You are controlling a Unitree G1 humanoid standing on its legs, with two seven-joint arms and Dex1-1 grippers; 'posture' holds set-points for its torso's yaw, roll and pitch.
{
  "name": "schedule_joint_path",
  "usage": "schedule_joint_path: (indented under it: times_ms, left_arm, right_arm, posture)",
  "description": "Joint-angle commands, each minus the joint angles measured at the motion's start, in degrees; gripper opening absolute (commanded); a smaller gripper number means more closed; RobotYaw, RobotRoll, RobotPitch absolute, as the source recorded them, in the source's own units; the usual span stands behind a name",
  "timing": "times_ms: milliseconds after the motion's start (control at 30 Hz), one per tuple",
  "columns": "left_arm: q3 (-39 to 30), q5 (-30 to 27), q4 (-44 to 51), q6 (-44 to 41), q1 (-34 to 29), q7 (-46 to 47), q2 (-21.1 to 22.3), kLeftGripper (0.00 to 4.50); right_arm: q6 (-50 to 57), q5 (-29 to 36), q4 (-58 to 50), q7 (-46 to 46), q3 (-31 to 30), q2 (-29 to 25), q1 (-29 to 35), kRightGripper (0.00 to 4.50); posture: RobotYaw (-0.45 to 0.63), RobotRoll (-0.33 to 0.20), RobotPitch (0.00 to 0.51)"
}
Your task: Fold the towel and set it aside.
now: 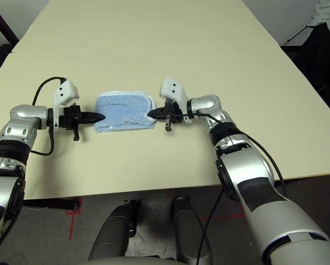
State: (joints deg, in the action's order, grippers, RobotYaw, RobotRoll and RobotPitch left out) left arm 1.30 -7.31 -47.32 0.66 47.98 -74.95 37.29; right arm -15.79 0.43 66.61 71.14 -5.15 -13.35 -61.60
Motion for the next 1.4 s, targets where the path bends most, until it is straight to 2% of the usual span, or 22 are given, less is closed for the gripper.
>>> schedule_joint_path:
  times_ms: [33,100,233,433,667,967,1400]
  left_arm:
    - [-3.7,-7.1,6.5,-6.0,1.9,-2.2,-1.8,0.03]
    - [-4.1,-8.6,8.6,-8.3,2.1,-3.0,-2.1,0.03]
    - [-3.0,-8.9,9.8,-11.8,3.9,-0.8,-4.4,0.03]
    - [-0.8,-3.2,0.8,-7.8,6.4,6.4,-6.9,0.03]
    - [0.8,2.5,-7.8,-4.6,7.5,15.2,-7.6,0.03]
    - [0.9,5.2,-10.9,-2.1,6.4,17.1,-7.3,0.03]
    - [0.6,6.1,-11.1,-1.3,5.0,18.6,-6.7,0.03]
  right_arm:
    - [1.5,5.7,-2.3,1.6,4.8,1.3,-1.8,0.0]
    - [1.9,6.4,-2.5,1.1,5.7,1.7,-2.3,0.0]
    - [2.0,5.5,-1.3,-6.6,6.1,4.7,-3.5,0.0]
    - [2.9,0.2,1.6,-18.0,3.1,8.1,-4.4,0.0]
    - [4.3,-4.9,4.3,-26.4,0.2,9.2,-4.3,0.0]
    - [6.4,-9.1,6.1,-30.9,-2.3,9.1,-2.1,0.0]
    - [5.2,-7.4,5.8,-31.5,0.5,4.1,-2.7,0.0]
  posture:
    - [0.06,0.0,0.21]
    - [0.06,0.0,0.209]
    - [0.06,0.0,0.208]
    - [0.06,0.0,0.21]
    - [0.07,0.0,0.212]
    - [0.06,0.0,0.21]
    - [0.05,0.0,0.211]
